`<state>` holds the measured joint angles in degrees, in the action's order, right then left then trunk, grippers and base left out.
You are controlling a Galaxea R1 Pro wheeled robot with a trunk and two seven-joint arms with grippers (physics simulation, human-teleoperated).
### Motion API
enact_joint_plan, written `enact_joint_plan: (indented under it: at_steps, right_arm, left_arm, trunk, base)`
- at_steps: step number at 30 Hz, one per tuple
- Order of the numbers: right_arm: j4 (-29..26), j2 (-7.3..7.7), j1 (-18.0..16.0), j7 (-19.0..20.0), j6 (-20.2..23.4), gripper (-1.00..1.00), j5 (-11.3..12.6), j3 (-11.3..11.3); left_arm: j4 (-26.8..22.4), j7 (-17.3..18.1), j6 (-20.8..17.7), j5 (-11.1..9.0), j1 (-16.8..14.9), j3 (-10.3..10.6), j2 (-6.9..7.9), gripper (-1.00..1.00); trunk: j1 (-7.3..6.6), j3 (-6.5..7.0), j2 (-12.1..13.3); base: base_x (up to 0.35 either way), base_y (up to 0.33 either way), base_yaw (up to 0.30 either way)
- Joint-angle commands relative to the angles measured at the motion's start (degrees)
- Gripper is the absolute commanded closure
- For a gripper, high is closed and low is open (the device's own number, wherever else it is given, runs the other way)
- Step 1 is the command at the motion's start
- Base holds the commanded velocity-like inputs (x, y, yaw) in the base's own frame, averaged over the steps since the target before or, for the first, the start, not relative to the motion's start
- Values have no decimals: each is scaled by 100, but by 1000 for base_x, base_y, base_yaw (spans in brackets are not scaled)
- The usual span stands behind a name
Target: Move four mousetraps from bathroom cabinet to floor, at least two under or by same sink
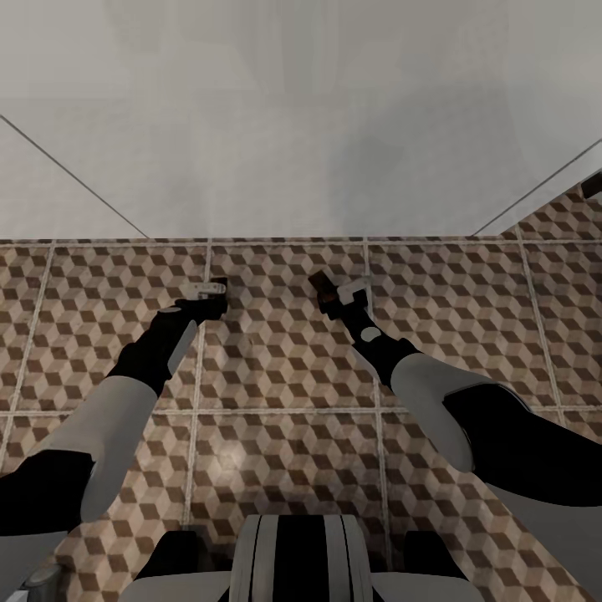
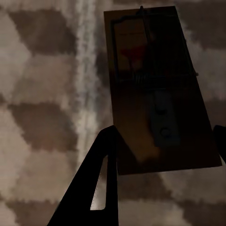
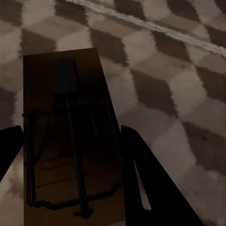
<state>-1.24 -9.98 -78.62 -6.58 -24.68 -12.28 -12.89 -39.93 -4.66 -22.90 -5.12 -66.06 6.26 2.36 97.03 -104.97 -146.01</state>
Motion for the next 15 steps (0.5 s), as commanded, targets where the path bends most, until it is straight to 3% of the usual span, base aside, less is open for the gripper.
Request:
enact_joint_plan:
  at_steps: [1, 15]
  right_arm:
    - [9, -2, -4, -54, -10, 100, -46, -20]
    - [9, -2, -4, -54, -10, 100, -46, -20]
  left_arm:
    - [405, -45, -28, -14, -1, 33, 10, 100]
    - [228, -45, -17, -10, -3, 33, 10, 100]
  trunk:
    - [0, -3, -1]
    - [0, -3, -1]
  base:
    - [0, 0, 0]
    - [0, 0, 0]
